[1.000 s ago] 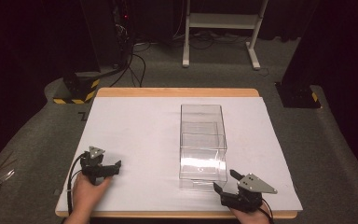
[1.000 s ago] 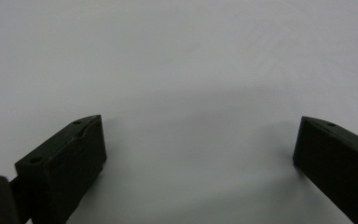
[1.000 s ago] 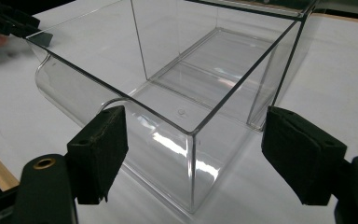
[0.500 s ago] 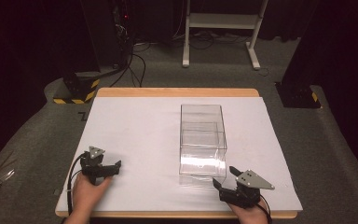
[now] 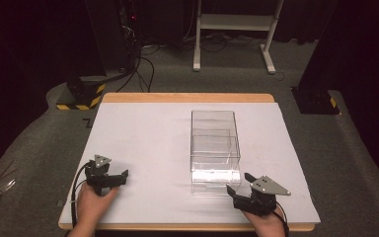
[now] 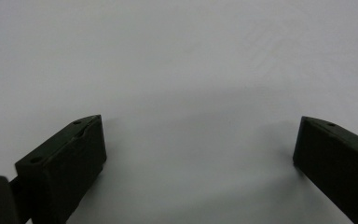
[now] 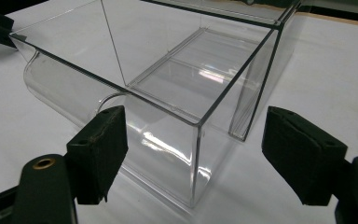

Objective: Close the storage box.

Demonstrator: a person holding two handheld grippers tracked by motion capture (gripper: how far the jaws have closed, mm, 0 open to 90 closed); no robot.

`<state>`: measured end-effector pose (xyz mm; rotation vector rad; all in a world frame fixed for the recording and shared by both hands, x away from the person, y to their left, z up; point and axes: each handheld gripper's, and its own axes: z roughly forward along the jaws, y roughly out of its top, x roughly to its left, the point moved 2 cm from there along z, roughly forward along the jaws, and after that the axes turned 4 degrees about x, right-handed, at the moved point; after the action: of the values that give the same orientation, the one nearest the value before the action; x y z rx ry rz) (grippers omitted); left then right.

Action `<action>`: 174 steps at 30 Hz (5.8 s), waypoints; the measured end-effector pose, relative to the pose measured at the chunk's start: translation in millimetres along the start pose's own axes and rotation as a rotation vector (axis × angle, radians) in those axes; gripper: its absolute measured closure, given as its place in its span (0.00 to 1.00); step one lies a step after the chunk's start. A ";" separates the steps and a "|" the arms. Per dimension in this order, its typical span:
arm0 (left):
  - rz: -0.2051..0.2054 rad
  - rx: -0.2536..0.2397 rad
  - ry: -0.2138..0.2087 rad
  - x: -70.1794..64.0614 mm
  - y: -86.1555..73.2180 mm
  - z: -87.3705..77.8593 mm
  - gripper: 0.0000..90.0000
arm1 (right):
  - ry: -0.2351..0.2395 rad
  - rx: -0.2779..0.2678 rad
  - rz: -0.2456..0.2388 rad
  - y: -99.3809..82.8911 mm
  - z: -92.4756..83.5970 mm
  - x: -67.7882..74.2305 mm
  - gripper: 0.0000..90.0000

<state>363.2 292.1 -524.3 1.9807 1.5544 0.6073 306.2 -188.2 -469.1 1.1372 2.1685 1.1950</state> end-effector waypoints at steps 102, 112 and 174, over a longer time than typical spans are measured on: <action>0.001 0.000 0.001 0.0 0.0 0.0 0.03 | -0.072 0.007 0.081 36.0 67.6 -44.3 0.24; 0.000 0.000 0.001 -0.1 0.0 0.0 0.03 | -0.083 0.016 0.096 35.9 71.8 -48.6 0.24; 0.000 0.000 0.001 -0.1 -0.1 0.0 0.03 | -0.150 0.063 0.131 -24.8 12.2 -79.7 0.26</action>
<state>363.1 292.1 -524.3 1.9809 1.5543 0.6084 349.3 -254.4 -498.8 1.3679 2.0590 1.0635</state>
